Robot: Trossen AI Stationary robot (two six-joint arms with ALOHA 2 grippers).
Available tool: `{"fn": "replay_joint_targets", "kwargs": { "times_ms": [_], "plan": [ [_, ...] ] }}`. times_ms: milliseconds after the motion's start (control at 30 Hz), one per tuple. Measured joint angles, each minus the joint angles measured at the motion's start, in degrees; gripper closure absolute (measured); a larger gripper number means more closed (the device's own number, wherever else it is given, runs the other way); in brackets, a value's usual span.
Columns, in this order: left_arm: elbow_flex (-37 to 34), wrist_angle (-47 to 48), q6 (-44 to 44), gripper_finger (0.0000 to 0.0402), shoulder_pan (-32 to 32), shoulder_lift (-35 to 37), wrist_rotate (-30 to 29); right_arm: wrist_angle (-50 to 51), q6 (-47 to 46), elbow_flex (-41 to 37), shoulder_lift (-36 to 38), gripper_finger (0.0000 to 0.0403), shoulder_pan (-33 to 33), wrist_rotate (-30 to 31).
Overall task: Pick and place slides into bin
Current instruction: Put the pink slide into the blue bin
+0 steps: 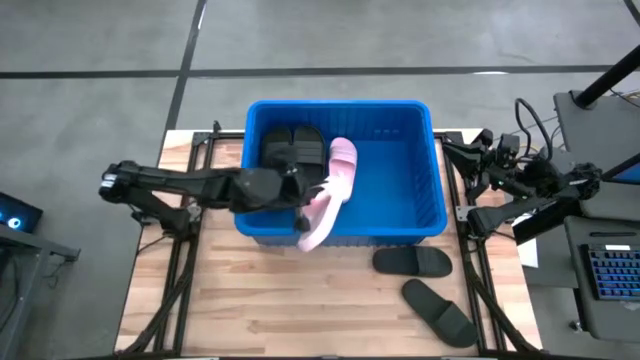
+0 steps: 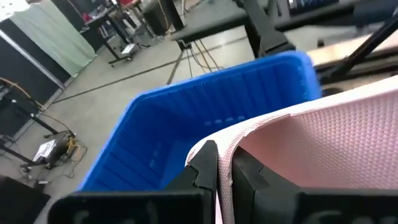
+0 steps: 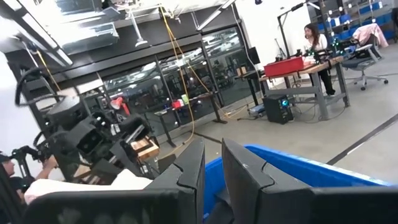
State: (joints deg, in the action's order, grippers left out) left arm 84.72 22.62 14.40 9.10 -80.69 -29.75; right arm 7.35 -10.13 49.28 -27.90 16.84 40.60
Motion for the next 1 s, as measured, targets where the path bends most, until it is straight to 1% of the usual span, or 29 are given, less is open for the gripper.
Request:
{"fn": "replay_joint_targets", "kwargs": {
  "times_ms": [100,233,333,400,500,600,767,1000],
  "plan": [
    [3.43,0.47,5.38,0.0401,-2.42,-2.91,2.46,0.01,1.33,0.0,0.0,0.0355,0.0,0.01],
    [7.73,0.5,12.98,0.0401,-5.48,-7.21,3.27,0.02,1.79,0.0,0.0,0.0355,0.0,0.02],
    [10.45,0.52,16.48,0.0401,-8.16,-10.47,4.38,0.02,2.84,0.0,0.0,0.0355,0.0,0.02],
    [11.77,0.37,19.29,0.0401,-9.56,-12.46,5.77,0.04,4.59,0.0,0.0,0.0355,0.0,0.02],
    [13.84,0.32,24.64,0.0401,-11.31,-15.79,6.31,0.07,6.9,0.0,0.11,0.0355,0.0,0.02],
    [15.35,0.28,28.03,0.0401,-12.84,-19.16,6.31,0.04,8.72,0.0,0.13,0.0355,0.0,0.04],
    [16.1,-1.71,33.75,0.0401,-15.17,-24.59,4.71,0.07,9.2,0.0,0.11,0.0355,0.0,0.05],
    [16.1,-6.01,44.37,0.0401,-16.82,-31.11,-0.62,0.03,11.5,0.0,0.12,0.0355,-0.01,0.07]
  ]
}}
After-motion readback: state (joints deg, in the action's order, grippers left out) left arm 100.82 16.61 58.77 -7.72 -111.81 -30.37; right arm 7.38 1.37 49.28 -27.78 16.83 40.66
